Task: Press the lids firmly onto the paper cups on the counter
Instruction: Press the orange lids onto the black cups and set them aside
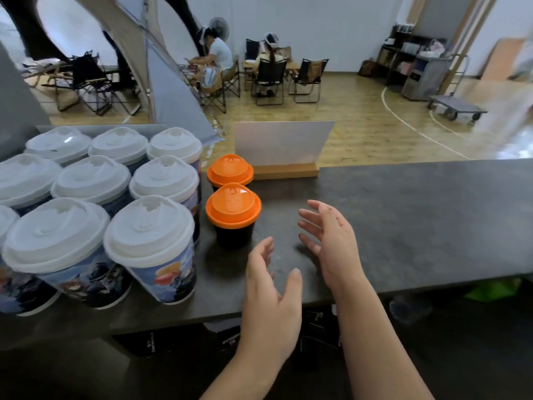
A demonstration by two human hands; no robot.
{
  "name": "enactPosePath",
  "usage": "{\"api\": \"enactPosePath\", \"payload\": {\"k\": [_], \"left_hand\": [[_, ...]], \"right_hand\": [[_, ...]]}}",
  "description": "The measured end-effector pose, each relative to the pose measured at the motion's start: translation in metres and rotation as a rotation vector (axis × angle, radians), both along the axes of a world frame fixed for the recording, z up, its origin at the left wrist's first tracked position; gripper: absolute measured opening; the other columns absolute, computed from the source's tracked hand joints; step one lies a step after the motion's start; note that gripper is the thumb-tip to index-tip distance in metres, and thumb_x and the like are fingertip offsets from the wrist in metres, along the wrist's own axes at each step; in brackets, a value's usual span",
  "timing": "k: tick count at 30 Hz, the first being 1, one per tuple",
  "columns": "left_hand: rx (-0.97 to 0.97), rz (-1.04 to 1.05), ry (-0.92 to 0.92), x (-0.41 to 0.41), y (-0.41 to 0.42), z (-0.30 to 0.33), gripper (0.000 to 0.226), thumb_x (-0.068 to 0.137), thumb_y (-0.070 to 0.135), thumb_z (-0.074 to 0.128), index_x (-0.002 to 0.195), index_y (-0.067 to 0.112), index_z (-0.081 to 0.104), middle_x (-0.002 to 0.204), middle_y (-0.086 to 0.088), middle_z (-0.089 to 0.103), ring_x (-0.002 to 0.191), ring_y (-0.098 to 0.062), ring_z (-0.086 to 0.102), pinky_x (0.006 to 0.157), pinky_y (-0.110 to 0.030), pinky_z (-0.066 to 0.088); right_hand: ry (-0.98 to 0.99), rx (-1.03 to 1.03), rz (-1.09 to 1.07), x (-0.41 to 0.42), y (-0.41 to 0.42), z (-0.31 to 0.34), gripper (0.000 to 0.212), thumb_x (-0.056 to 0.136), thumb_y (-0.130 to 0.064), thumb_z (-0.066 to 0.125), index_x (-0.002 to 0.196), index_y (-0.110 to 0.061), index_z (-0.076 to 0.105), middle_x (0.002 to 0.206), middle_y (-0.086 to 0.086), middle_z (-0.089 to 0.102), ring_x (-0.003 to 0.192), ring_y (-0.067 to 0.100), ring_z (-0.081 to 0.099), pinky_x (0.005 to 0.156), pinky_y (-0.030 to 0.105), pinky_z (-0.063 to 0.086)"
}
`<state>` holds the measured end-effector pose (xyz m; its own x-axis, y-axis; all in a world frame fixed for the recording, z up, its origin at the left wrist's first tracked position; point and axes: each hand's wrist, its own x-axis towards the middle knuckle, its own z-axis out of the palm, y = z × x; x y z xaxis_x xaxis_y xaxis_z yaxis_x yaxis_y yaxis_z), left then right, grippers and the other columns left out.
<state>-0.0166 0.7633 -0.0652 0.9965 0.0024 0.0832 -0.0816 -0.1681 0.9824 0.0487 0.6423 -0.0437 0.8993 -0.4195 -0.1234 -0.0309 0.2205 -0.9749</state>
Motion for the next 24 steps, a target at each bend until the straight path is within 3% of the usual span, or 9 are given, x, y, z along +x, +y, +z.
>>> {"api": "enactPosePath", "payload": {"k": [2, 5, 8, 12, 16, 24], "left_hand": [[0.030, -0.043, -0.026, 0.007, -0.014, 0.007, 0.047, 0.095, 0.017, 0.062, 0.133, 0.038, 0.042, 0.138, 0.020, 0.045, 0.124, 0.011, 0.041, 0.111, -0.025, 0.038], [0.030, -0.125, -0.027, 0.016, -0.046, 0.018, 0.041, 0.098, 0.024, 0.058, 0.134, 0.039, 0.043, 0.141, 0.018, 0.044, 0.122, 0.005, 0.041, 0.094, -0.010, 0.033], [-0.004, -0.214, -0.031, 0.022, -0.089, 0.024, 0.037, 0.099, 0.027, 0.056, 0.132, 0.040, 0.044, 0.141, 0.016, 0.044, 0.114, 0.007, 0.045, 0.081, -0.004, 0.031], [-0.034, -0.349, -0.035, 0.016, -0.164, 0.032, 0.036, 0.100, 0.028, 0.056, 0.134, 0.035, 0.046, 0.140, 0.015, 0.046, 0.112, 0.006, 0.047, 0.080, -0.006, 0.034], [-0.054, -0.488, -0.039, -0.009, -0.242, 0.034, 0.036, 0.100, 0.030, 0.056, 0.134, 0.036, 0.045, 0.138, 0.016, 0.046, 0.107, 0.016, 0.044, 0.081, -0.007, 0.034], [-0.066, -0.693, 0.045, -0.088, -0.403, 0.032, 0.035, 0.100, 0.030, 0.055, 0.134, 0.038, 0.047, 0.135, 0.020, 0.048, 0.100, 0.020, 0.046, 0.074, -0.005, 0.035]], "right_hand": [[-0.006, 0.003, -0.057, -0.014, -0.019, 0.004, 0.025, 0.105, -0.029, 0.043, 0.107, -0.024, 0.067, 0.109, 0.003, 0.072, 0.102, 0.018, 0.068, 0.091, 0.038, 0.054], [-0.014, -0.010, -0.165, -0.039, -0.056, 0.007, 0.026, 0.105, -0.026, 0.042, 0.103, -0.023, 0.068, 0.104, 0.002, 0.073, 0.097, 0.016, 0.068, 0.090, 0.038, 0.054], [-0.021, -0.023, -0.288, -0.069, -0.097, 0.009, 0.027, 0.105, -0.025, 0.042, 0.101, -0.023, 0.069, 0.100, 0.001, 0.073, 0.093, 0.015, 0.068, 0.090, 0.038, 0.053], [-0.016, -0.027, -0.454, -0.115, -0.156, 0.013, 0.027, 0.106, -0.024, 0.042, 0.105, -0.019, 0.068, 0.102, 0.003, 0.074, 0.092, 0.015, 0.067, 0.088, 0.036, 0.054], [-0.013, -0.034, -0.603, -0.162, -0.220, 0.012, 0.027, 0.106, -0.025, 0.042, 0.106, -0.020, 0.069, 0.106, 0.006, 0.074, 0.095, 0.018, 0.068, 0.088, 0.036, 0.054], [0.049, -0.054, -0.801, -0.263, -0.360, 0.016, 0.027, 0.106, -0.027, 0.042, 0.105, -0.024, 0.069, 0.099, -0.003, 0.077, 0.098, 0.016, 0.072, 0.088, 0.032, 0.058]]}}
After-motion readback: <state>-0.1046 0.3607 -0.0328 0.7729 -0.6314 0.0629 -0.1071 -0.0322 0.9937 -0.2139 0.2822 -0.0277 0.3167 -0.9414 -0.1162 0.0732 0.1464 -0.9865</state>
